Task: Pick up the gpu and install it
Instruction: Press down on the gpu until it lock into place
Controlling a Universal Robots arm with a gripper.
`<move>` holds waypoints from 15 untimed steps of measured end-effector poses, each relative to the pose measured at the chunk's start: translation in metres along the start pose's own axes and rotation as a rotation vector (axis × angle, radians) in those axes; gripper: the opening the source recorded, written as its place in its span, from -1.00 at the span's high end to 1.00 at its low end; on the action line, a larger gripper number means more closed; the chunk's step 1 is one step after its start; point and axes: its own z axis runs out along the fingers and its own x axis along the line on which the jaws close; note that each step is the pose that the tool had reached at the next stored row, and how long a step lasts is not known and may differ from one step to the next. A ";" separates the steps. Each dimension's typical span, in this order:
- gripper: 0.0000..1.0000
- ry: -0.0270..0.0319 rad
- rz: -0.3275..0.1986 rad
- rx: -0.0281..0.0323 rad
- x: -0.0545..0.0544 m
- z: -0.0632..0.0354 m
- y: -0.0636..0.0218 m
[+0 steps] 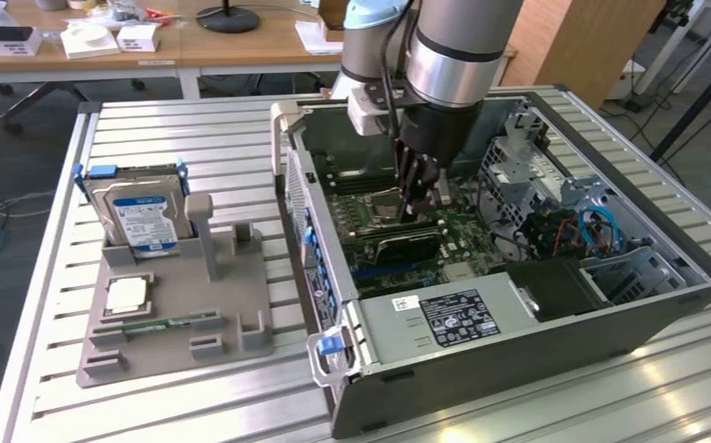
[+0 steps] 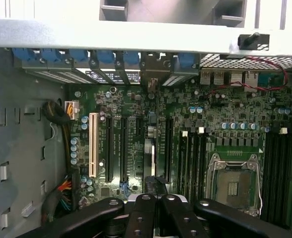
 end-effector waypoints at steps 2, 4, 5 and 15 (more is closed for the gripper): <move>0.80 0.0000 0.000 0.0000 0.000 0.0019 0.0000; 0.80 0.0000 0.000 0.0000 0.000 0.0040 0.0000; 0.80 0.0000 0.000 0.0000 0.000 0.0052 0.0000; 0.80 -0.0001 0.001 0.0000 0.000 0.0153 0.0001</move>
